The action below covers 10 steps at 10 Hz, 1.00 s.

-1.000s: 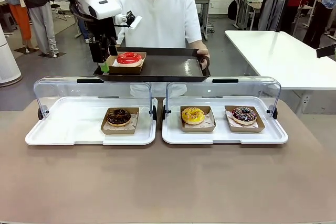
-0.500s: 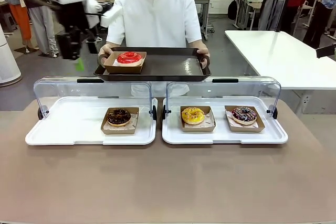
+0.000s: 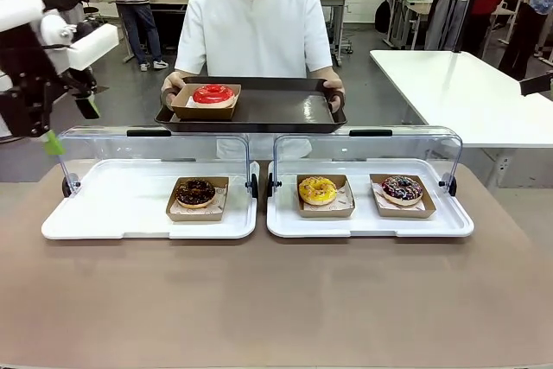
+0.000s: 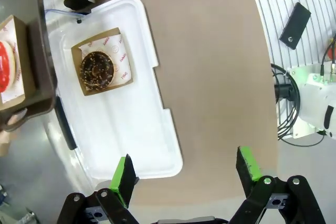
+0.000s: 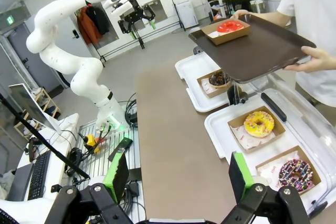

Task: Provide the desired donut to the person.
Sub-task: Place the picked Paper togo box onto the Handle tray extended by the person, then pick up and lift the Paper togo box containing the Donut pointed at by the person.

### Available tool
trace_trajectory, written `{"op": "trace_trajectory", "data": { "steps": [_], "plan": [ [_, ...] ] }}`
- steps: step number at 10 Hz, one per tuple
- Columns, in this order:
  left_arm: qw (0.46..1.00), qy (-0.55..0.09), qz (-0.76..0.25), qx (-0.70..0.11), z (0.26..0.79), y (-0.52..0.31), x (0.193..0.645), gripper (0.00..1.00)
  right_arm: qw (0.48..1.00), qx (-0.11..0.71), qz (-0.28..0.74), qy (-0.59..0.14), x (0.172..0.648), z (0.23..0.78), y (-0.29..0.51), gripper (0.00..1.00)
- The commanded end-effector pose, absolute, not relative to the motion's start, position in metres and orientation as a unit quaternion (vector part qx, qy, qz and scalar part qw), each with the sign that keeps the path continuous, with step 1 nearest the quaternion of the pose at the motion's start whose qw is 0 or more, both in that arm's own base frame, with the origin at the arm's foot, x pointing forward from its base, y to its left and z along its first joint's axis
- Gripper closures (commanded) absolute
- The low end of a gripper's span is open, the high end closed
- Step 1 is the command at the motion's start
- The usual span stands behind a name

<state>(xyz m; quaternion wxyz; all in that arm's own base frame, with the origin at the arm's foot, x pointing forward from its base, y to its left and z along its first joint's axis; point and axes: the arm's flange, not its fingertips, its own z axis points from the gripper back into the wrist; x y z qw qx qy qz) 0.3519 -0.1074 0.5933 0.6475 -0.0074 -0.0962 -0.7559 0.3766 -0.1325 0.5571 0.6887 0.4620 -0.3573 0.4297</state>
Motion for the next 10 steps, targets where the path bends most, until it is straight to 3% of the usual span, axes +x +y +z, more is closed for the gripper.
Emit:
{"op": "trace_trajectory", "data": {
  "steps": [1,10],
  "plan": [
    [0.644,-0.116,-0.756,-0.012,0.5851,-0.104,0.3455,0.0,0.683,0.466,0.431,-0.362,0.3767,0.5584,-0.1314,0.0],
    [0.649,-0.099,-0.754,-0.008,0.5911,-0.1035,0.3469,0.0,0.683,0.466,0.431,-0.362,0.3767,0.5584,-0.1314,0.0]
  ]
}}
